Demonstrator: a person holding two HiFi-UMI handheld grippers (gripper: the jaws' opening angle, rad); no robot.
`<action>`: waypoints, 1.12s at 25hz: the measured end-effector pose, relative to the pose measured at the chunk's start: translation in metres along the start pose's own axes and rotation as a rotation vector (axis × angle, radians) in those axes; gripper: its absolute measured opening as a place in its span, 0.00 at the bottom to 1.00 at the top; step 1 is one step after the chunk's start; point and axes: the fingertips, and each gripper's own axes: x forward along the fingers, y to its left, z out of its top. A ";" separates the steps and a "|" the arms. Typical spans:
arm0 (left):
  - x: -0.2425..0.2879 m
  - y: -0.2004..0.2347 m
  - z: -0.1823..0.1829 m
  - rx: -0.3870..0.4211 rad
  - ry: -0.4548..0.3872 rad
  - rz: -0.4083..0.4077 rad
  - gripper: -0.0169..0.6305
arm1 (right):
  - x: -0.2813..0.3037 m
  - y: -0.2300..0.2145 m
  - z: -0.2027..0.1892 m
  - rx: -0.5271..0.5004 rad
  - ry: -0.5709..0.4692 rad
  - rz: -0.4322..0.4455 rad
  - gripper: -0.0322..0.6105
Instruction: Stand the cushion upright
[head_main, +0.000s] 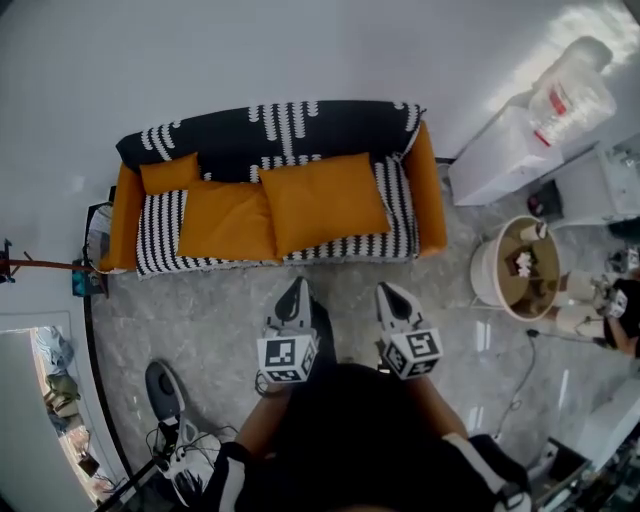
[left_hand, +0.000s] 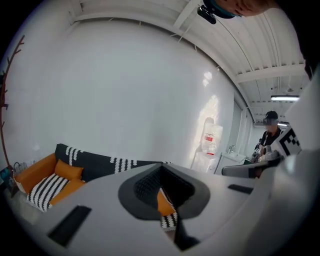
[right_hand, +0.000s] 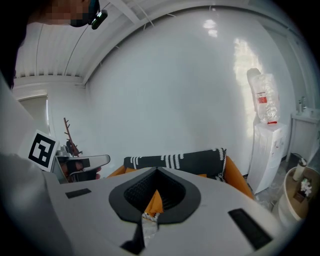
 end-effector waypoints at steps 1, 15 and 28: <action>0.011 0.009 0.007 0.000 0.001 -0.004 0.02 | 0.013 0.000 0.007 0.004 0.001 -0.005 0.04; 0.119 0.113 0.048 -0.038 0.046 -0.036 0.02 | 0.148 -0.005 0.074 0.015 0.004 -0.078 0.04; 0.168 0.140 0.057 -0.067 0.049 0.001 0.02 | 0.206 -0.032 0.105 -0.011 0.003 -0.066 0.04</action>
